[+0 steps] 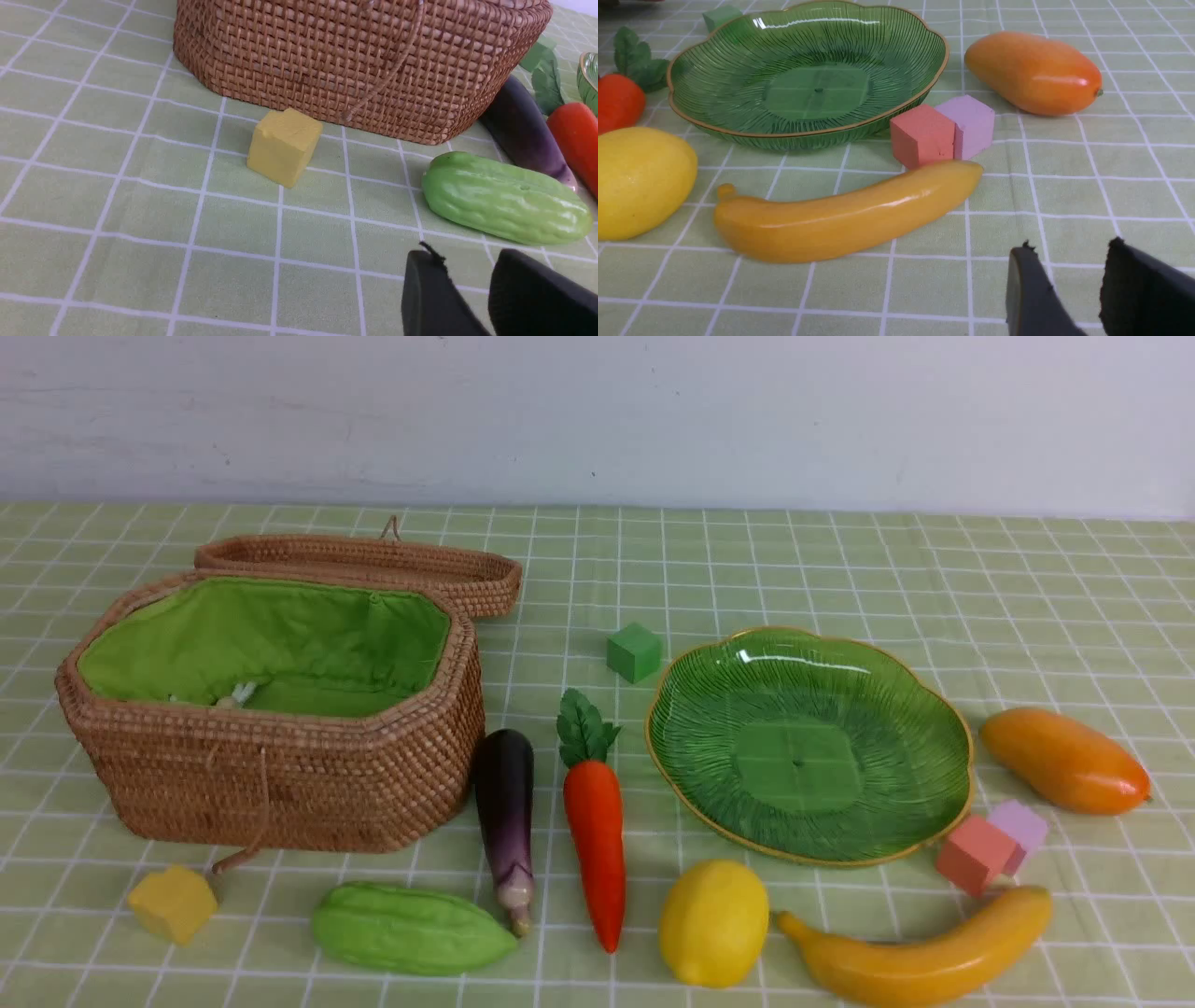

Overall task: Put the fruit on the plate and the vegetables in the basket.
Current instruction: Take a chayote with your left arm and place it on the basket on the left.

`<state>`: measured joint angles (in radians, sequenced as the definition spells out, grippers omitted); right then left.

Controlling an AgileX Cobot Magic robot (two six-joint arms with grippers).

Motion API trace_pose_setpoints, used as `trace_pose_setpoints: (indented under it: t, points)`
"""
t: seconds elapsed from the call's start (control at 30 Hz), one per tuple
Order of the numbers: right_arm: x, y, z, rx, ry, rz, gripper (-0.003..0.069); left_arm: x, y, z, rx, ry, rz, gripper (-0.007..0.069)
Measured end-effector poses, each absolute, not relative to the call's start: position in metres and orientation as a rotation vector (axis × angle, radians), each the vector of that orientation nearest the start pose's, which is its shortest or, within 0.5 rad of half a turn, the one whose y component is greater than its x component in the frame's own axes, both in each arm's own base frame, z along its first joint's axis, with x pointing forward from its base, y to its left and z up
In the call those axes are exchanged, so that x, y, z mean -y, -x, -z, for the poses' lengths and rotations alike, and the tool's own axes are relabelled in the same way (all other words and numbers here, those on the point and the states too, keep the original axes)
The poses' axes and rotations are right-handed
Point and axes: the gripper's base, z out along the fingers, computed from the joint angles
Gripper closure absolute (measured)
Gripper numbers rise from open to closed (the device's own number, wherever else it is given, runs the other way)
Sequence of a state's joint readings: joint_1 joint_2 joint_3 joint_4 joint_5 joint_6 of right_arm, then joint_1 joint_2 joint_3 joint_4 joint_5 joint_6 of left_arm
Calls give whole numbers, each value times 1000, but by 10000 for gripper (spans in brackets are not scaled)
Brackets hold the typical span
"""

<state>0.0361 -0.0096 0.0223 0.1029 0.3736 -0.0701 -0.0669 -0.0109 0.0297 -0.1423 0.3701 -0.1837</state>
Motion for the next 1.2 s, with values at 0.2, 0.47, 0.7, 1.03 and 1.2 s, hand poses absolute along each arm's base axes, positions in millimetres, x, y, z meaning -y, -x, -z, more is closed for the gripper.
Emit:
trace_pose_setpoints:
  t: [0.2, 0.47, 0.7, 1.03, 1.2]
  points:
    - [-5, -52, -173, -1868, 36, -78, 418, 8, -52, -171, -1870, 199, 312, 427]
    - [-5, -52, -173, -1868, 36, -78, 418, 8, -52, -171, -1870, 199, 312, 419]
    - [-5, -52, -173, -1868, 36, -78, 418, 8, -52, -171, -1870, 199, 312, 410]
    - [-5, -52, -173, -1868, 35, -78, 418, 8, -52, -171, -1870, 199, 312, 402]
    - [-5, -52, -173, -1868, 35, -78, 418, 8, -52, -171, -1867, 199, 312, 396]
